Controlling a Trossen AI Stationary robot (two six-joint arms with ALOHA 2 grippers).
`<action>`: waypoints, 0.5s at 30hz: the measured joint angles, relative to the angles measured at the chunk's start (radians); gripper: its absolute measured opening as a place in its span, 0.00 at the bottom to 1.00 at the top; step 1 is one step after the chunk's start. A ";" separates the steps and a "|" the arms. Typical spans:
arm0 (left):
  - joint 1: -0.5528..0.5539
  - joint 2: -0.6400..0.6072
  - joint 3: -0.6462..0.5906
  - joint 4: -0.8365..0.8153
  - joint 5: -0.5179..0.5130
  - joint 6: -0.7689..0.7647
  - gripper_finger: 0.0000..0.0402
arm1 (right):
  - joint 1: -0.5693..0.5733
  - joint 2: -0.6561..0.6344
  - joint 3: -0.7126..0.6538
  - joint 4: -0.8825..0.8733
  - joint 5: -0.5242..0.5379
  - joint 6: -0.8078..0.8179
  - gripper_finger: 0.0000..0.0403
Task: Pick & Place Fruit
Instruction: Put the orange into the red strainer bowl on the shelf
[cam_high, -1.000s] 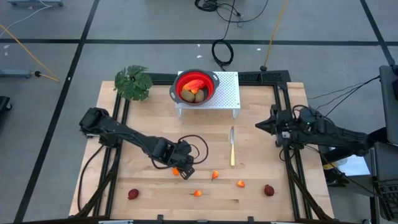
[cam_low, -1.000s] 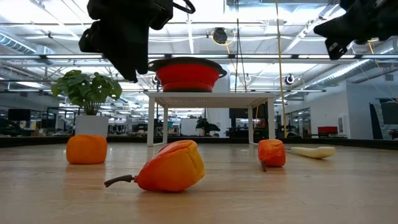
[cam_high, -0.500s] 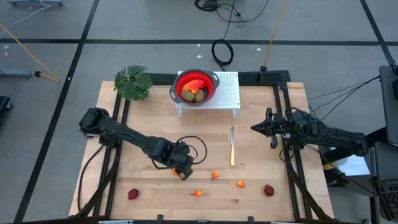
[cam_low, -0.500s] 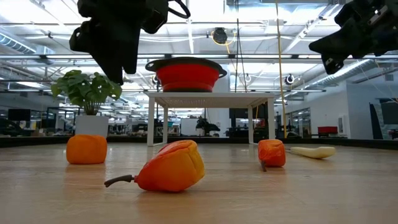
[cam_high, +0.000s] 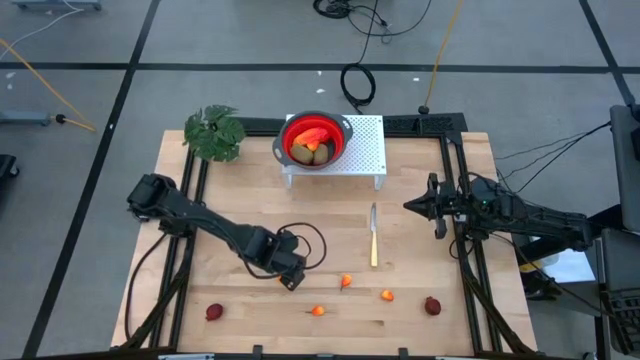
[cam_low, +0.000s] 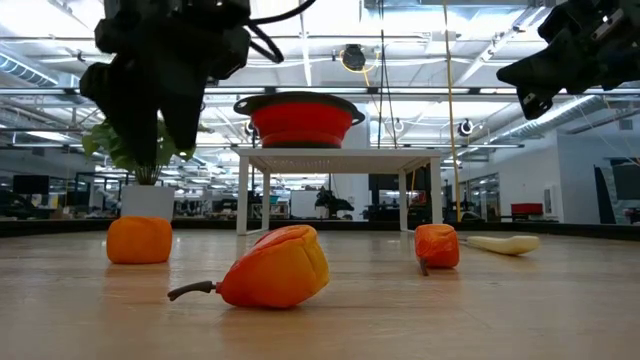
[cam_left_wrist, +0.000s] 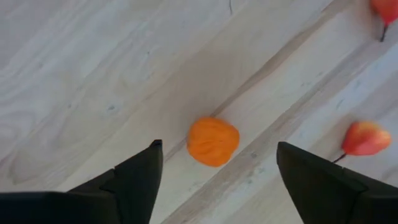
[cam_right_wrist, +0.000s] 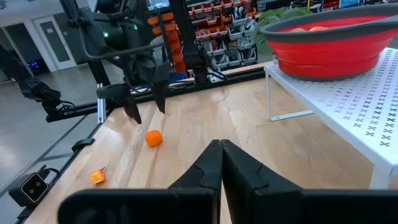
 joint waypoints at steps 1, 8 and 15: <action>-0.003 0.000 -0.006 0.001 0.000 -0.001 0.80 | 0.000 0.000 0.000 0.000 0.000 0.000 0.00; -0.002 0.000 -0.027 0.018 -0.001 0.002 0.82 | 0.000 0.000 0.000 0.000 0.000 0.000 0.00; -0.003 0.000 -0.060 0.115 -0.001 -0.003 0.78 | 0.000 0.000 0.000 0.000 0.000 0.000 0.00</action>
